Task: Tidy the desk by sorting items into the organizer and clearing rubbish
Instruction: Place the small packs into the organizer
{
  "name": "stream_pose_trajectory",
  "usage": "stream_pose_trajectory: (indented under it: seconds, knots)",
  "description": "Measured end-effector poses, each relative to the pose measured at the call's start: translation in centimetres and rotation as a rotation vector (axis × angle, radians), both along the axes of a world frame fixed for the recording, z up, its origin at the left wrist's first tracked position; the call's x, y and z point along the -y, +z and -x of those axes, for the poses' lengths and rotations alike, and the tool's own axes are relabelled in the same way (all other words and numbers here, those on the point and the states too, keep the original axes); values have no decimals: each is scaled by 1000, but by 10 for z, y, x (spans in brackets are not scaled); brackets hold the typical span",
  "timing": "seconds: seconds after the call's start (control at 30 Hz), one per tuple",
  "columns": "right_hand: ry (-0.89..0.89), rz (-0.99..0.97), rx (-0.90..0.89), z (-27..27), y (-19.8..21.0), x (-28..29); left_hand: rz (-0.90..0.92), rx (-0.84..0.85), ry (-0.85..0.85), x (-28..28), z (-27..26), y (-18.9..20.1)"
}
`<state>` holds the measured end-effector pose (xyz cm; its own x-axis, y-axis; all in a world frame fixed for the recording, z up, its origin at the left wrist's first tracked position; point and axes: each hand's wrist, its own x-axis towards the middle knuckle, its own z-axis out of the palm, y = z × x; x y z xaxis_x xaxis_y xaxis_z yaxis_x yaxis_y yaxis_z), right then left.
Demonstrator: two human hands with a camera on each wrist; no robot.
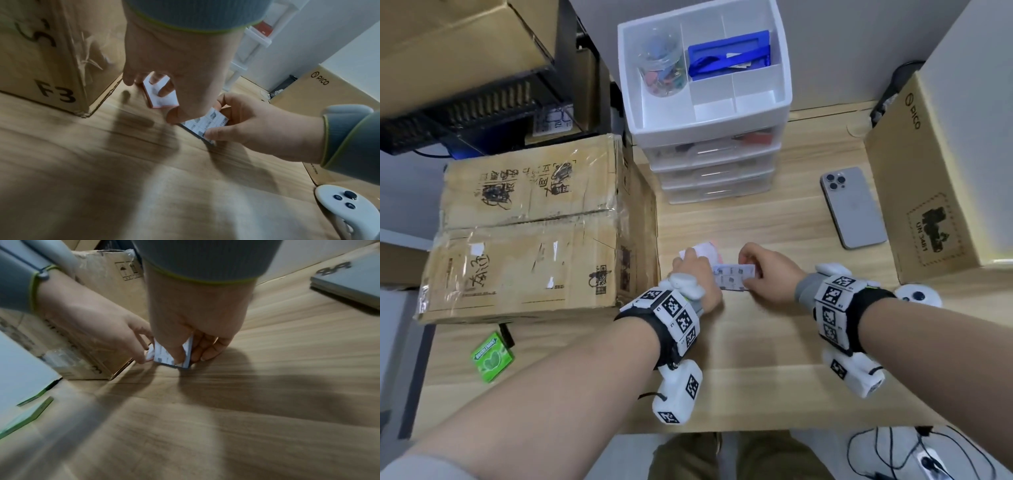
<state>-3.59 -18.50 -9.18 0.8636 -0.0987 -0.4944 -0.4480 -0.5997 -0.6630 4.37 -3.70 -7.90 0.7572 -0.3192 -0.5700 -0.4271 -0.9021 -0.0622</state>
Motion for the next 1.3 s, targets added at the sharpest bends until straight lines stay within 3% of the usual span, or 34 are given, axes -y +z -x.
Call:
stream_pose_trajectory:
  seconds: [0.13, 0.23, 0.43, 0.63, 0.8, 1.0, 1.3]
  knots:
    - [-166, -262, -42, -6, 15, 19, 159, -59, -89, -10, 3, 6]
    - [-234, -342, -67, -9, 20, 24, 191, 15, -12, -13, 8, 8]
    - [-211, -278, -57, -13, 22, 12, -42, 117, 109, -15, 17, 2]
    - [-159, -230, -69, -10, 15, 0, 18, 43, 93, -17, 18, -3]
    - [-112, -166, -27, -8, 20, -6, 250, -76, 32, -20, 17, -1]
    - [-129, -177, 20, -9, 43, -3, 575, -252, 142, -15, 6, 34]
    - [-110, -205, 92, -43, 130, 16, 740, -264, 233, 18, -23, 133]
